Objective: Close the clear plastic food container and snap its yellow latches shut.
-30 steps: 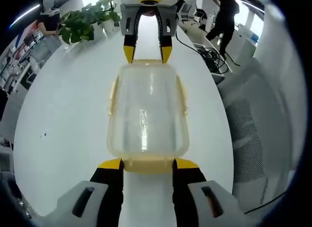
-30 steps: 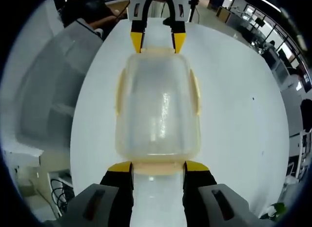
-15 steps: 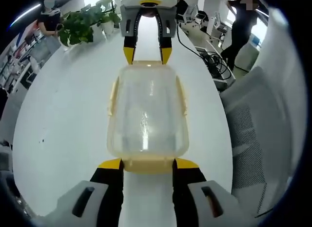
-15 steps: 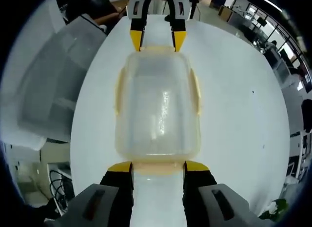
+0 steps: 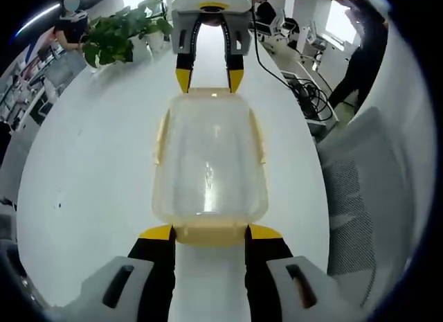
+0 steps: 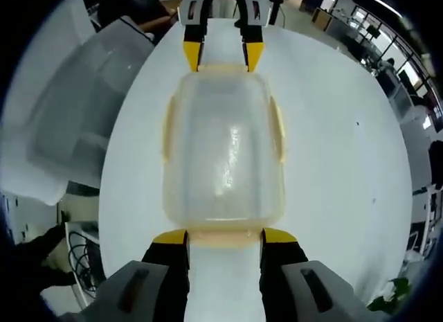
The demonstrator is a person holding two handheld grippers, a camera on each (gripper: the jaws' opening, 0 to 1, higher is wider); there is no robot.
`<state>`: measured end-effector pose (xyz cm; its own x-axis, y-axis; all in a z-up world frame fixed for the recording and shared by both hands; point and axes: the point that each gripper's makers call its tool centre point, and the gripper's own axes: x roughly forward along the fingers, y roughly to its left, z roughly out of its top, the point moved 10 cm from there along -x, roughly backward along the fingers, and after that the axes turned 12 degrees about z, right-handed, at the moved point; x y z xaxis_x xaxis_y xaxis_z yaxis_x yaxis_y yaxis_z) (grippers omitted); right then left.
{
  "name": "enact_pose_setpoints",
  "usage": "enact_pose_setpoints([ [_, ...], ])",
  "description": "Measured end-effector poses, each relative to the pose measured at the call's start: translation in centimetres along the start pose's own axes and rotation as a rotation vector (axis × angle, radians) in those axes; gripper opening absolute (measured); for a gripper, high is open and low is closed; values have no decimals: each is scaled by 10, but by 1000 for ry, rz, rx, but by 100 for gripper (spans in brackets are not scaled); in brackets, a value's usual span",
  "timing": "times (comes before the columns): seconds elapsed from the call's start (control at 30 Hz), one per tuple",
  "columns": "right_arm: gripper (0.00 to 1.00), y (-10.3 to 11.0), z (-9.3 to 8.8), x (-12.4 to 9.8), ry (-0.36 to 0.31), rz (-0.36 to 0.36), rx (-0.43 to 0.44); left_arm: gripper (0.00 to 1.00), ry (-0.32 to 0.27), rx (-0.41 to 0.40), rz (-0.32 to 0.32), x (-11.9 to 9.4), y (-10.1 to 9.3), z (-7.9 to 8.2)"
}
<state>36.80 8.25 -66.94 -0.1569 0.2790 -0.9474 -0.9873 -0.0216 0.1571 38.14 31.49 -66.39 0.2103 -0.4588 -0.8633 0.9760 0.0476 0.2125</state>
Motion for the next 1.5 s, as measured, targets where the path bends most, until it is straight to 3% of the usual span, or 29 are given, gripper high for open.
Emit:
enact_pose_setpoints([
  [0.83,38,-4,-14,13,-8,32,22,38,15,2,-25,23,-1,0],
  [1.5,39,-6,-13,14,-14,30,35,39,-5,14,-34,26,3,-6],
])
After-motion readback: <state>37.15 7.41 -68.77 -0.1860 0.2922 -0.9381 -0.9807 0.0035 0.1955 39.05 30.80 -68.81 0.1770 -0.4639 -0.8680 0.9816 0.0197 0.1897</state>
